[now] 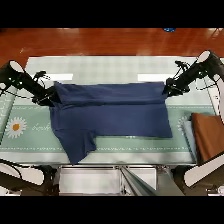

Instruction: Fold the shirts.

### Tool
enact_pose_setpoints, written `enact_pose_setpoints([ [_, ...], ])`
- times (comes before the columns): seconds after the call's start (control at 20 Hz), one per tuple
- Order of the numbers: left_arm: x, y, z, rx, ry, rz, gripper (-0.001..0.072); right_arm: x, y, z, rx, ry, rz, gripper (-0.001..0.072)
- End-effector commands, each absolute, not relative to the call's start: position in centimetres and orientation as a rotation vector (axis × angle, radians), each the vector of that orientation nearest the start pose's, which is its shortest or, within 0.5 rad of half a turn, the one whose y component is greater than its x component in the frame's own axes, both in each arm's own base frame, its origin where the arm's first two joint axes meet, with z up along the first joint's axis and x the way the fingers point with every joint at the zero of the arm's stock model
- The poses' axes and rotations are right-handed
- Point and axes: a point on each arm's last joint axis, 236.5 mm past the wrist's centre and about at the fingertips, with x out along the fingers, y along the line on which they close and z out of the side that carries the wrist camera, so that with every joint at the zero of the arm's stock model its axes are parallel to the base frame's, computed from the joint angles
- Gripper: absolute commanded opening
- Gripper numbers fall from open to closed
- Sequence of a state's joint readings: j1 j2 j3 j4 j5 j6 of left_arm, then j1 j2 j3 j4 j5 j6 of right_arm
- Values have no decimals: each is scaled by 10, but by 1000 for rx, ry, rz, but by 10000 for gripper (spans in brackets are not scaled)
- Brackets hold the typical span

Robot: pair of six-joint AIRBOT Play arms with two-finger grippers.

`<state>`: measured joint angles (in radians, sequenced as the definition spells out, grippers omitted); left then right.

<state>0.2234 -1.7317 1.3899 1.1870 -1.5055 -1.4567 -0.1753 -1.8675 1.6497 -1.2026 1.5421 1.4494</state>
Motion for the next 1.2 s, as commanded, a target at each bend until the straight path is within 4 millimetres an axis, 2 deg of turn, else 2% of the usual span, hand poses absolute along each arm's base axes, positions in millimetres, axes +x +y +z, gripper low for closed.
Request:
enact_pose_setpoints([
  [0.0,351,13,-59,-478,1763,-132,507,408,-13,-49,359,1682,162,412],
  [0.15,326,43,-38,-498,1691,-36,507,395,-33,-31,414,1537,78,412],
  [0.2,310,52,-38,-535,1662,6,507,385,-32,-33,448,1490,67,412],
  [0.3,275,59,-44,-665,1600,75,507,359,-16,-37,523,1388,97,412],
  [0.45,247,30,-54,-960,1461,36,507,319,20,-43,627,1252,146,412],
  [0.6,209,4,-81,-1032,1542,49,508,294,45,-39,696,1193,186,412],
  [0.75,187,-20,-99,-1030,1622,30,508,290,52,-23,700,1150,210,412],
  [0.9,181,-39,-111,-991,1646,6,508,294,54,-13,725,1115,219,412],
  [1.0,184,-55,-116,-976,1640,-21,508,303,40,-2,805,1067,186,412],
  [1.1,199,-68,-120,-989,1577,-27,507,305,-1,7,852,1013,94,412],
  [1.15,208,-72,-120,-985,1547,-31,503,293,-24,0,855,1035,35,412],
])
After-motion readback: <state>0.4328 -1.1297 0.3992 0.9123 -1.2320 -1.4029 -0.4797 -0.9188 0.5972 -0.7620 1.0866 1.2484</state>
